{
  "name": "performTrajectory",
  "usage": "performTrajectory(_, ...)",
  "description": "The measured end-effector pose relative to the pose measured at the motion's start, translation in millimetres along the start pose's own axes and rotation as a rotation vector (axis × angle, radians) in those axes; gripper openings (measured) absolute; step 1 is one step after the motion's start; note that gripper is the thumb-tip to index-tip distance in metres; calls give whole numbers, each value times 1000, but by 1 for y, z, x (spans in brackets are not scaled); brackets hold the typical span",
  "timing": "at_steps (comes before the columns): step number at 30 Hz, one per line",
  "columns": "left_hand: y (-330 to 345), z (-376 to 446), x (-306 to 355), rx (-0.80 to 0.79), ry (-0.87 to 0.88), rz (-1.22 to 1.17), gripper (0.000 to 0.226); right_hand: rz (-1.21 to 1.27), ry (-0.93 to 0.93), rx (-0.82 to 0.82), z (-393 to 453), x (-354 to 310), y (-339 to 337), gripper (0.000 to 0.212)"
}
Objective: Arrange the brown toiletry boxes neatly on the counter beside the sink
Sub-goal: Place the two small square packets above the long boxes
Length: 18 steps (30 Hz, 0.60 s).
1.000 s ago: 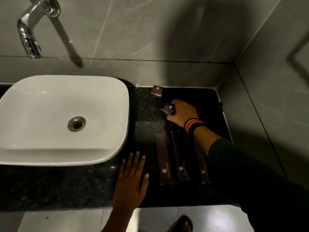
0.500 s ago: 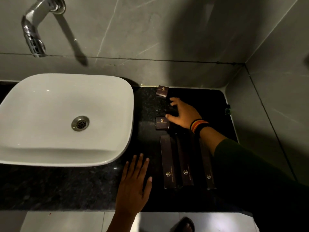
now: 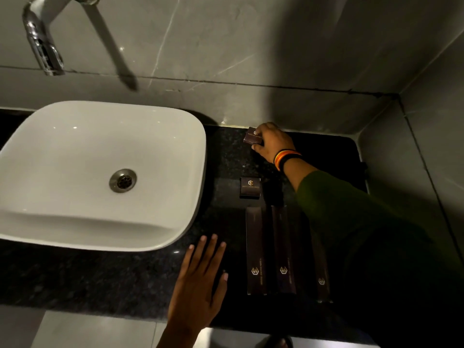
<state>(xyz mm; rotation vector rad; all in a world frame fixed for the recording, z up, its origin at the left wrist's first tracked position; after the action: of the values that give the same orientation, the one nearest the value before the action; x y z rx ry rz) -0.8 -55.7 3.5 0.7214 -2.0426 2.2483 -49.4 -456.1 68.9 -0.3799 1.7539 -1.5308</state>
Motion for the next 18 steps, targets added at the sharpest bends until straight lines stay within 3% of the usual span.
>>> performTrajectory(9,-1,0,0,-14,-15,-31,64,213,12,-11,-85,14,-13,85)
performTrajectory(18,3,1,-2,9,-19,-64,62,206,45,-129,-151,24,-16,88)
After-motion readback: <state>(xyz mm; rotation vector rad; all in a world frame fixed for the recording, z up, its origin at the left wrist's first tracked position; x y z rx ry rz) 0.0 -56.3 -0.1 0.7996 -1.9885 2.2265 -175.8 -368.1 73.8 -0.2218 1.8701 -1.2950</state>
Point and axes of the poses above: each hand's wrist, its own z-axis towards the middle knuckle, its own y-axis out of the palm, x = y × z, the point moved 6 cm from there along z, towards the middle knuckle, and after that the axes turned 12 degrees about -y, right-handed, at the moved point
